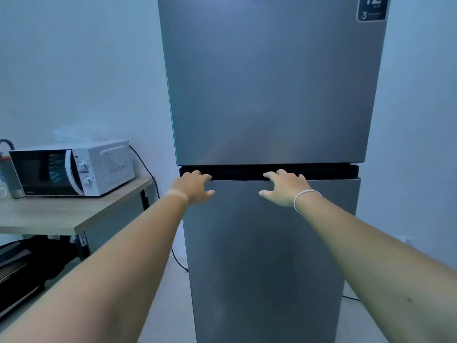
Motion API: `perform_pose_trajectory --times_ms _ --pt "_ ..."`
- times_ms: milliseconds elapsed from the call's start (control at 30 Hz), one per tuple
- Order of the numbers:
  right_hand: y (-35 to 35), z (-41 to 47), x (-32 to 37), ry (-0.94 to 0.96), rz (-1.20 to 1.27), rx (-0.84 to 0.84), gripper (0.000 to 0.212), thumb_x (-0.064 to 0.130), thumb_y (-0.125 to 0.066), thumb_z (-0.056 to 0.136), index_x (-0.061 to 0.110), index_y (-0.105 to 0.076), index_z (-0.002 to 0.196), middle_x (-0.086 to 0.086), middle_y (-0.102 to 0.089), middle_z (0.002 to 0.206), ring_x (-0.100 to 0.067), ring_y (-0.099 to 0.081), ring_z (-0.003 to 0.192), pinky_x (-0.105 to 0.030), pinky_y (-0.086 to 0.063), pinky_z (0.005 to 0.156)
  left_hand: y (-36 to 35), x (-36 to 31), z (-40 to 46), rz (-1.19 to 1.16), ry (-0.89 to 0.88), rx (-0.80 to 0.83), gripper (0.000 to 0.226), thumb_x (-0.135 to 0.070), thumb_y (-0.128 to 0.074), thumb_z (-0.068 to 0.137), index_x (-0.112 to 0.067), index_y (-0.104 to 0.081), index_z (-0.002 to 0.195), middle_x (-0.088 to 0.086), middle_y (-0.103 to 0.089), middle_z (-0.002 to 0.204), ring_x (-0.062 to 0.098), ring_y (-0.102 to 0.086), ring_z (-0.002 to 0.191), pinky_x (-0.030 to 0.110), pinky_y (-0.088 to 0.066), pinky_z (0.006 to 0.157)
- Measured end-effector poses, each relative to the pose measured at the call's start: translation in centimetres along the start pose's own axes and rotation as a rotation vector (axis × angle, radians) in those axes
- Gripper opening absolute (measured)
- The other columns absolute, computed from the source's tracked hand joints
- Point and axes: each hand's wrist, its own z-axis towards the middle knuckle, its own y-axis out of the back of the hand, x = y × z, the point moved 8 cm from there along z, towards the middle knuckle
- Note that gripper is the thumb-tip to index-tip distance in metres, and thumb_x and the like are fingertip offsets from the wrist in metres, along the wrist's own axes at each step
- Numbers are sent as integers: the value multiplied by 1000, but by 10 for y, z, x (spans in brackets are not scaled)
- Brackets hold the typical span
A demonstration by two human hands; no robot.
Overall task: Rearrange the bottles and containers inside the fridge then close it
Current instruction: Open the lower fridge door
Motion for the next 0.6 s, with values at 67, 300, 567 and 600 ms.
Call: perform_pose_trajectory --times_ms 67,300,567,600 --pt "0 2 -9 -30 -38 -21 58 49 -46 90 29 -33 143 -3 -41 142 -27 -39 132 -47 -20 115 -3 7 2 28 16 9 58 -45 -43 92 -26 -31 146 5 -38 147 27 -40 132 40 -41 101" --pt "-14 8 -18 -27 -6 -107 53 38 -48 93 26 -34 142 -4 -42 141 -28 -34 134 -49 -16 117 -19 17 16 78 7 6 62 -44 -43 93 -27 -22 149 1 -34 150 27 -34 135 41 -40 102" --pt "-18 5 -20 10 -2 -94 60 36 -50 92 26 -28 146 -4 -37 147 -26 -25 141 -48 -12 119 -29 15 19 -52 50 -35 54 -34 -41 96 -19 -28 146 0 -34 151 34 -31 134 43 -33 110" --pt "-18 4 -20 11 2 -94 60 36 -50 91 26 -27 147 -4 -36 148 -26 -23 142 -48 -12 119 -29 16 18 -51 54 -36 53 -34 -40 96 -19 -29 145 0 -35 151 34 -32 134 43 -33 110"
